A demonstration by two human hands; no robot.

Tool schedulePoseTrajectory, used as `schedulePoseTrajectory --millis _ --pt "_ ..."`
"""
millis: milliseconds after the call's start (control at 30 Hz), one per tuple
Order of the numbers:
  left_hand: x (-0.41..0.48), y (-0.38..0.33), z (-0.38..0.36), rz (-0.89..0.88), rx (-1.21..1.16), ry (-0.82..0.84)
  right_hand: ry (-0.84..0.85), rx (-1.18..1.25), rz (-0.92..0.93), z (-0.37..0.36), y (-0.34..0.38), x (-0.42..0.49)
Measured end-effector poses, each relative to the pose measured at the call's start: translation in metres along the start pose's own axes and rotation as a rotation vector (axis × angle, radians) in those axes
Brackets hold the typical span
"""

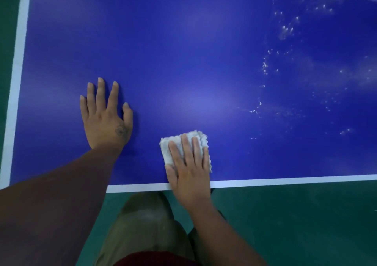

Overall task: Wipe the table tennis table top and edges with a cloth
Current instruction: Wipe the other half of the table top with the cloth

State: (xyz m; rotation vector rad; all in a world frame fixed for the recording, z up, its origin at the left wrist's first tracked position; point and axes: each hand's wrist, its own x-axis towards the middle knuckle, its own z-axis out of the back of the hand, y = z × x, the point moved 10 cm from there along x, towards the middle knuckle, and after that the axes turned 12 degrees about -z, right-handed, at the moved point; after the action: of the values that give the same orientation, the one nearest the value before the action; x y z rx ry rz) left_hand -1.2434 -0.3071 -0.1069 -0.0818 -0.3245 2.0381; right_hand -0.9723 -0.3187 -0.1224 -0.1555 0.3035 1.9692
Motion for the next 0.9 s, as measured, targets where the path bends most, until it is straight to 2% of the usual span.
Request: schedulePoseTrajectory --millis 67,167,300,367,500,600,700,800,900 --pt "-0.003 -0.005 0.004 0.003 0.000 -0.026 0.013 -0.017 0.083 0.002 -0.037 -0.010" --pt "-0.010 -0.029 0.005 0.014 -0.023 -0.083 0.014 -0.049 0.034 0.013 -0.124 -0.003" --pt "-0.021 -0.112 -0.005 -0.121 -0.083 -0.096 0.019 -0.104 -0.055 0.037 -0.228 0.022" --pt "-0.017 -0.149 -0.014 -0.109 -0.106 -0.068 0.024 -0.123 -0.065 0.043 -0.250 0.029" --pt "-0.003 -0.179 -0.037 0.051 -0.013 0.022 -0.006 -0.096 0.004 0.040 -0.223 0.027" --pt "-0.002 -0.179 -0.039 0.069 0.023 -0.016 -0.069 -0.018 0.109 0.041 -0.166 0.049" --pt "-0.001 -0.179 -0.040 0.067 0.045 -0.040 -0.107 0.018 0.114 0.046 -0.131 0.090" --pt "0.000 -0.182 -0.040 0.065 0.056 -0.065 -0.097 0.002 0.166 0.050 -0.139 0.117" --pt "0.000 -0.182 -0.039 0.054 0.056 -0.100 -0.136 -0.038 0.147 0.064 -0.193 0.137"
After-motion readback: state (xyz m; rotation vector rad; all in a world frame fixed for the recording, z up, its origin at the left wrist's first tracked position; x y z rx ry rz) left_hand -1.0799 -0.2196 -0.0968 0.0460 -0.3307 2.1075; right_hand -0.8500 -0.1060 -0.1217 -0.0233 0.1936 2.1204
